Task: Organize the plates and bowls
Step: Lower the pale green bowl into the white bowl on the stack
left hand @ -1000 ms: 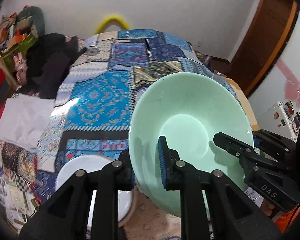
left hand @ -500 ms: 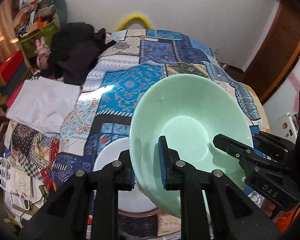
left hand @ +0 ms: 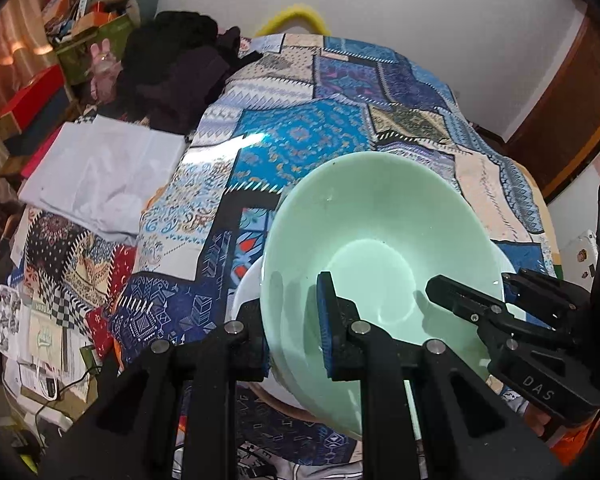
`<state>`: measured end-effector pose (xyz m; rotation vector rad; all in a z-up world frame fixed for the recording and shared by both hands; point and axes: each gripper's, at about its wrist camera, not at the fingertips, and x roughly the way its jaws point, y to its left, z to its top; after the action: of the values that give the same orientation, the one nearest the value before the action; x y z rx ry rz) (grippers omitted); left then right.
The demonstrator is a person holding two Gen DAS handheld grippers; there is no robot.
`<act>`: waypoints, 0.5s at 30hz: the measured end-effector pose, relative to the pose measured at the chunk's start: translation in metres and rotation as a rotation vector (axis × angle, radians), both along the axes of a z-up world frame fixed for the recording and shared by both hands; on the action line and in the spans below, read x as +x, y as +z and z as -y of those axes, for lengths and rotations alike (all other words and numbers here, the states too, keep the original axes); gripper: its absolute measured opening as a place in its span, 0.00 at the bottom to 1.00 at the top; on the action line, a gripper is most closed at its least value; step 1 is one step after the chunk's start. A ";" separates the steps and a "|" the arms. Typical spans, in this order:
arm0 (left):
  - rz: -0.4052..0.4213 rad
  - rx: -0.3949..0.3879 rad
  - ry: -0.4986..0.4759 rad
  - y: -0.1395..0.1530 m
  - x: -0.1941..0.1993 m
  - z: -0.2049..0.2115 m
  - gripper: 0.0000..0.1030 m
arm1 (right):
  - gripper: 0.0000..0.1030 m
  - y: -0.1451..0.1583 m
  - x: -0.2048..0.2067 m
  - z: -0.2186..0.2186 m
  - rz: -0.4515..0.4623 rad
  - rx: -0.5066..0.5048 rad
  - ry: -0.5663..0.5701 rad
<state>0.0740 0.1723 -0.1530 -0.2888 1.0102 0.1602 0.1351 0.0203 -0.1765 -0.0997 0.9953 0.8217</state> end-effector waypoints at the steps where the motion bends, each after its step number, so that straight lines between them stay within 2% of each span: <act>1: -0.004 -0.003 0.003 -0.002 0.000 -0.002 0.17 | 0.20 -0.002 -0.001 -0.001 -0.004 -0.002 0.001; 15: -0.088 -0.033 0.012 -0.043 0.002 -0.017 0.17 | 0.20 -0.029 -0.002 -0.010 -0.074 -0.035 0.016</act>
<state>0.0757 0.1894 -0.1962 -0.3203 1.0993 0.1686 0.1333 0.0308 -0.2054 -0.1080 1.0804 0.8281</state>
